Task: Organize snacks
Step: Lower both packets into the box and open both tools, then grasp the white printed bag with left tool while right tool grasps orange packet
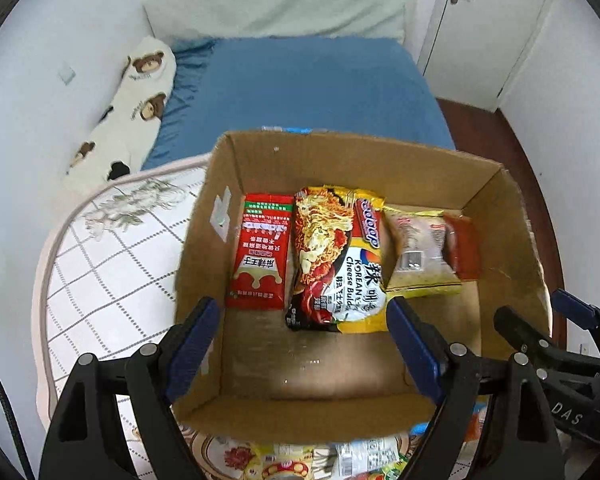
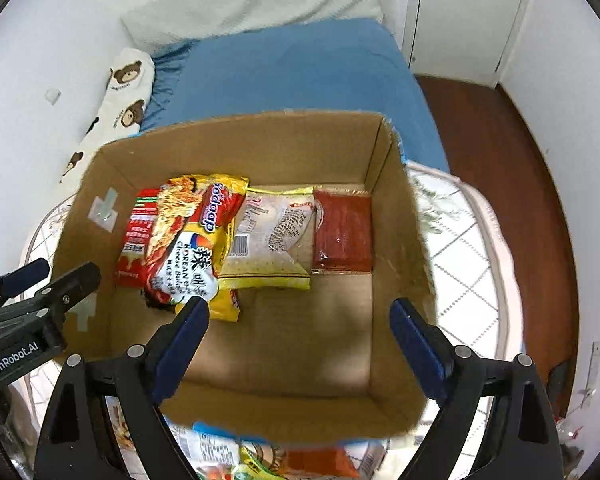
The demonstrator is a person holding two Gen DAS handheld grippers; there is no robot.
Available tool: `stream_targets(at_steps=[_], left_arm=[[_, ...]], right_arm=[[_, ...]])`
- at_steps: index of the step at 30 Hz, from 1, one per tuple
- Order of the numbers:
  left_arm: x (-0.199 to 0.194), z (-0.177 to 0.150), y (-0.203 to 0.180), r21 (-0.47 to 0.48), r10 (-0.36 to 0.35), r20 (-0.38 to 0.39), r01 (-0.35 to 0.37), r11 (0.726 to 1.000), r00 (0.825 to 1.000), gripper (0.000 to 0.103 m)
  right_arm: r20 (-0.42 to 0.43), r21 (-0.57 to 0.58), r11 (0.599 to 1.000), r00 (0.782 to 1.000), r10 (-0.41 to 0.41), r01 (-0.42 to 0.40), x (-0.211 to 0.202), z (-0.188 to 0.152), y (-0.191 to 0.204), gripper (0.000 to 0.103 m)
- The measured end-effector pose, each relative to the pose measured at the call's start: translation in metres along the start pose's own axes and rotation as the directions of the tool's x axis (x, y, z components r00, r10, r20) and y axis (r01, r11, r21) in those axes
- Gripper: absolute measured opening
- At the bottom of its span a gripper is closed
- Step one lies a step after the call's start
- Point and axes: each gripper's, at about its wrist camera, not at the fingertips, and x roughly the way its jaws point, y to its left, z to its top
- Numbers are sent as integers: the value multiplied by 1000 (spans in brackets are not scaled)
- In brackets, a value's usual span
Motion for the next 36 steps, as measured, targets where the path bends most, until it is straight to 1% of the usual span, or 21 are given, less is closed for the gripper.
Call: stream_targets(at_steps=[3,5,10,13,16,19,22,24,25,26,28,29,31,32,35,36], left_arm=[[-25,-10,-2,-8,7,50,-6,1000,999,85],[-41,-17,-2,-11,9,77,-8,1000,997,85],[-69,-34,-6,-17,0,116,2,1000,993,85],[-80,-43,-4,-29,-14,123,17,999,992,85],[-88,-53,-1,-29,-37,123,41,999,992,85],[-91,-67,3,-19,-57,103,59,998,993,85],[-81,-84,8,-17,-51,53,52,998,997,85],[-63,-98,10,-22,-56,-11,56,998,998,85],[-53,-104,10,-28,-69,-55,67,997,996,85],[-39,-111,9,-35,-88,-107,85,996,990,85],[-10,-122,3,-40,-121,-217,115,993,969,85],[8,-127,-4,-44,-139,-269,132,990,953,85],[33,-133,-16,-45,-156,-330,149,988,931,85],[49,-136,-23,-54,-174,-367,166,985,914,85],[81,-139,-42,-54,-171,-421,163,985,891,85],[90,-139,-46,-49,-160,-431,153,987,888,85]], right_arm=[[57,-16,1000,998,-3,4,-24,-10,2,94],[92,-25,1000,996,9,-7,-43,-16,2,94],[152,-49,998,988,32,-25,-78,-31,5,94],[160,-52,997,986,56,-48,-93,-44,8,94],[155,-28,997,985,77,-74,-102,-57,6,94],[138,8,996,987,83,-85,-106,-76,3,94],[103,45,995,991,89,-94,-101,-95,-2,94],[72,67,994,994,81,-86,-90,-107,-7,94],[51,79,993,995,81,-85,-82,-111,-10,94],[23,100,991,996,86,-88,-72,-118,-15,94],[-22,121,989,996,92,-89,-54,-124,-20,94],[-44,132,988,995,85,-79,-44,-128,-25,94],[-69,146,987,995,76,-66,-32,-134,-32,94],[-77,151,987,994,72,-60,-28,-136,-35,94],[-94,171,984,994,64,-47,-20,-141,-45,93],[-97,173,984,993,61,-43,-20,-143,-48,93]])
